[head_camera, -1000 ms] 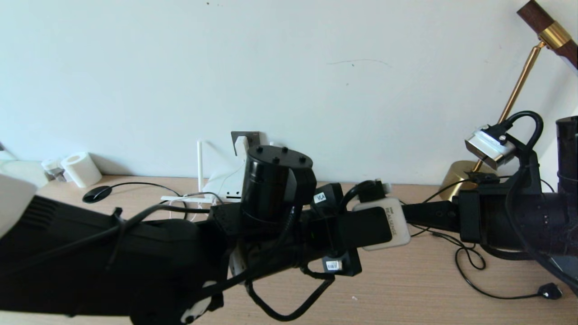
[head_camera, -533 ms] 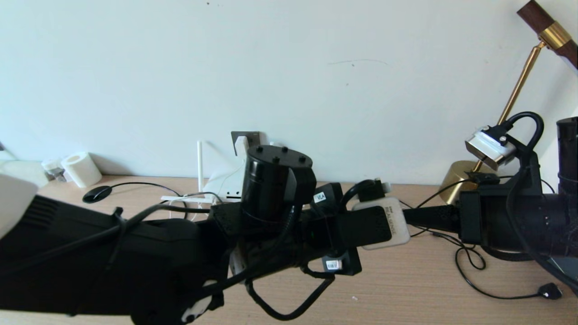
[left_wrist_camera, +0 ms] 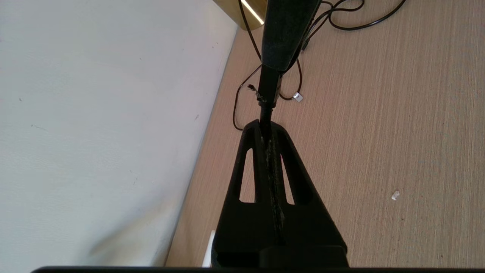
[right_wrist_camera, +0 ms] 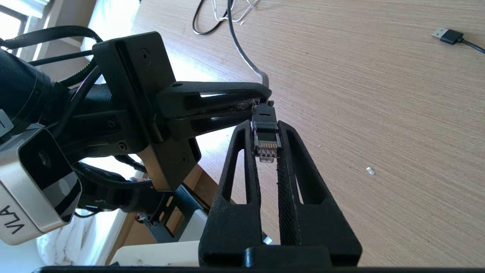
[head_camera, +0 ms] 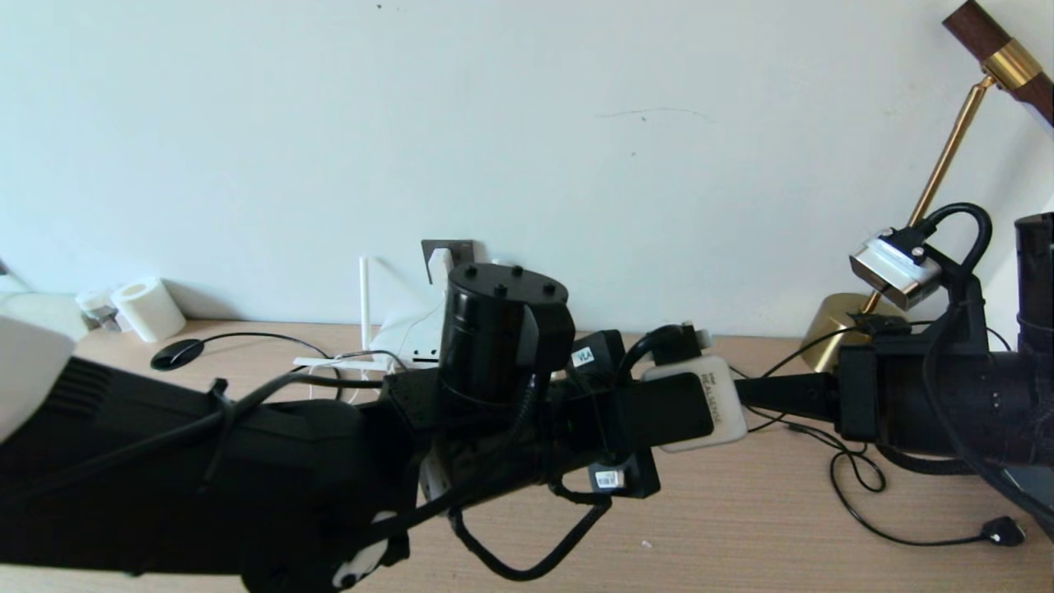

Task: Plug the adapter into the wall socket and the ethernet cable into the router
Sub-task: Hand it to the other hand

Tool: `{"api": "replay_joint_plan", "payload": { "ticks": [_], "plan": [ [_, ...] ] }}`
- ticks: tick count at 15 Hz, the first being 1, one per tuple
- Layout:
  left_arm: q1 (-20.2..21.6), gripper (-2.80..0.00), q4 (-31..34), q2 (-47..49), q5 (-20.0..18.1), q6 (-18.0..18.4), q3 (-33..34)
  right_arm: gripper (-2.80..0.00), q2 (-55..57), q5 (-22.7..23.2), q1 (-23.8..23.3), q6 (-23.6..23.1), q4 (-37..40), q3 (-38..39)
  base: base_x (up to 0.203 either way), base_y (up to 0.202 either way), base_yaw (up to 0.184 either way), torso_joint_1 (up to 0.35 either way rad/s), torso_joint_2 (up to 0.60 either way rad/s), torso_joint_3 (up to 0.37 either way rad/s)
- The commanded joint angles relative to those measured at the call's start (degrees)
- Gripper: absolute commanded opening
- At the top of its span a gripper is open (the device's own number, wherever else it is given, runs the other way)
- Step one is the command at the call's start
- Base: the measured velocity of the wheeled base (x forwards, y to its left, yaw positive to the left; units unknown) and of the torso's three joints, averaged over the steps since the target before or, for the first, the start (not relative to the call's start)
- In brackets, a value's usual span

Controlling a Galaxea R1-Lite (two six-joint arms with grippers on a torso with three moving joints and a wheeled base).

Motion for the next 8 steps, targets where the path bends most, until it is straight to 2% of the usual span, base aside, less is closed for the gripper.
{"api": "replay_joint_plan", "payload": {
  "ticks": [1,5,6,8],
  "plan": [
    [-0.08,0.00,-0.15,0.13,-0.10,0.28,-0.06,-2.80,0.22,0.17,0.03,0.24,-0.03,0.05,0.000,0.000,0.000,0.000,0.00,0.000],
    [-0.15,0.00,-0.59,-1.98,-0.08,0.47,1.96,-2.80,0.13,-0.14,-0.13,1.91,-0.03,0.62,0.000,0.000,0.000,0.000,0.00,0.000],
    [-0.12,0.00,-0.79,-3.54,0.05,0.92,3.73,-2.80,-0.03,-0.17,-0.14,4.16,-0.03,0.71,0.000,0.000,0.000,0.000,0.00,0.000],
    [-0.05,0.00,-0.87,-8.22,0.64,2.59,7.56,-2.80,-1.02,0.16,-0.45,12.31,0.06,0.14,0.000,0.000,0.000,0.000,0.00,0.000]
  ]
}}
